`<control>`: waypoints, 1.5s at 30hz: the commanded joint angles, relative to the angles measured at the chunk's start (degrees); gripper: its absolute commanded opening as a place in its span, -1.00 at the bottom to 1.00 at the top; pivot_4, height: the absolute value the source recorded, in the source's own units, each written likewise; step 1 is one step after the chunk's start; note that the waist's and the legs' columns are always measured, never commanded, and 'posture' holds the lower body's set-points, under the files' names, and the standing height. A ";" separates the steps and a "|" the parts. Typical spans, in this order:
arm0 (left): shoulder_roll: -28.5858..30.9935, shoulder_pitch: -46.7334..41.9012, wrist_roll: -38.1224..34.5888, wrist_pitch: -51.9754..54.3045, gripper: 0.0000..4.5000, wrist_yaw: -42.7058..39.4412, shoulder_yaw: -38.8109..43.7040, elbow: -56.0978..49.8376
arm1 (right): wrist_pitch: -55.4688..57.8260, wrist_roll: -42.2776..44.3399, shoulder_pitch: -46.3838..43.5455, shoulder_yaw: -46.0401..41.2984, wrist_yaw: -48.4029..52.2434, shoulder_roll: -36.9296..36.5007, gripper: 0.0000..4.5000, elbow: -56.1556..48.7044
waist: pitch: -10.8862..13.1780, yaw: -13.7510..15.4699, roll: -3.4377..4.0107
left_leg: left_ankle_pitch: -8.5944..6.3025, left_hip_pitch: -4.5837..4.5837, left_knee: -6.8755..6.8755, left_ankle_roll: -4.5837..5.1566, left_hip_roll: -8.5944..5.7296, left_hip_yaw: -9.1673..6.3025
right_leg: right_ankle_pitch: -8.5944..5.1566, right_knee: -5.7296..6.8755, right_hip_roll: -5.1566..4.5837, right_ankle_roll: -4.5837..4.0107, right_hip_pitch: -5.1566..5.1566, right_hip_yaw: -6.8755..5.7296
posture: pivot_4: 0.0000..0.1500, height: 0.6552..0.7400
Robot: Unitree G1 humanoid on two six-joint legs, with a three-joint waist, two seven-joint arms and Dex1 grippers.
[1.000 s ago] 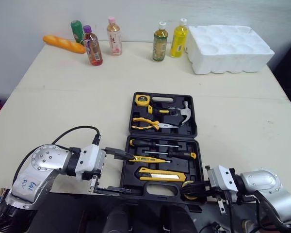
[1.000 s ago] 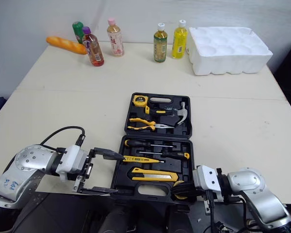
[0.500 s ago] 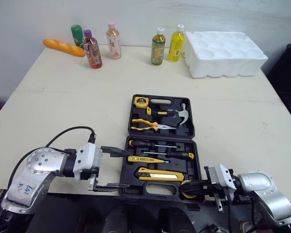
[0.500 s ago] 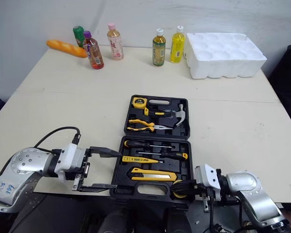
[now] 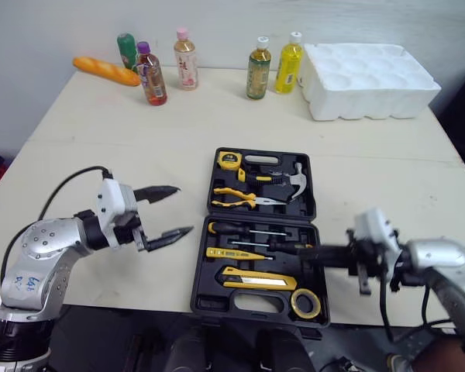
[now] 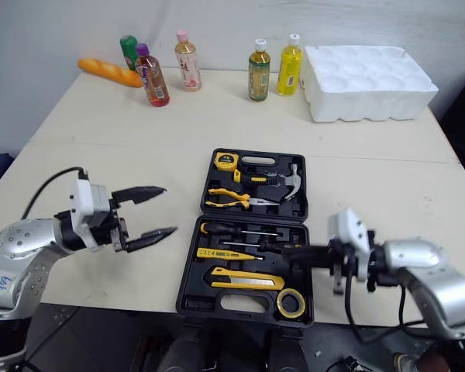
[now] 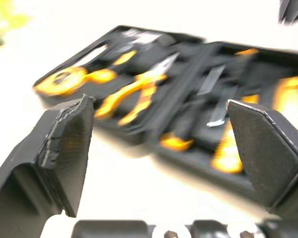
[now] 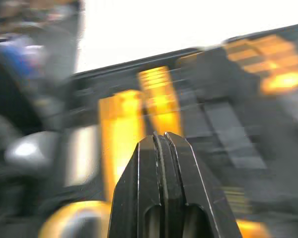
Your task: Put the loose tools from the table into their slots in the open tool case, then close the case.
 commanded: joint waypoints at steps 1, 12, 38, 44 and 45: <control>0.22 -0.25 4.51 -0.87 0.88 3.24 -0.82 1.61 | -6.31 -7.04 -0.97 -1.92 -0.29 -1.63 -0.99 8.98 | 0.00 -0.10 0.00 | 0.00 0.00 -0.01 0.00 0.00 0.03 | 0.00 0.00 0.01 0.00 0.00 0.00 | 1.00 1.00; -4.69 -7.34 9.00 6.98 -0.98 9.51 -7.68 10.49 | -16.75 -19.67 -5.86 1.88 -6.31 2.73 -1.00 26.80 | 0.01 -0.63 0.00 | 0.17 -0.48 0.45 0.15 -0.01 0.13 | 0.09 0.22 0.03 0.18 -0.37 0.04 | 1.00 1.00; -13.29 -15.02 12.17 18.57 -0.98 11.81 -16.33 12.14 | -10.83 -20.80 -13.86 7.09 -5.94 9.10 -1.00 21.53 | 0.01 -0.45 0.00 | 0.21 -0.55 0.54 0.09 0.01 0.05 | 0.11 0.33 0.07 0.20 -0.37 -0.01 | 1.00 1.00; -15.12 -18.09 13.68 18.66 -0.98 12.15 -17.70 15.70 | -11.75 -21.77 -17.13 7.35 -6.18 10.30 -1.00 23.65 | 0.01 -0.44 0.00 | 0.21 -0.57 0.58 0.09 -0.01 0.07 | 0.11 0.33 0.07 0.20 -0.40 0.01 | 1.00 1.00; -15.59 -18.87 13.95 18.51 -0.98 12.46 -17.59 16.58 | -12.22 -22.39 -17.84 7.55 -6.22 10.39 -1.00 24.67 | 0.01 -0.43 0.00 | 0.21 -0.57 0.58 0.09 0.00 0.06 | 0.11 0.33 0.08 0.20 -0.40 0.00 | 1.00 1.00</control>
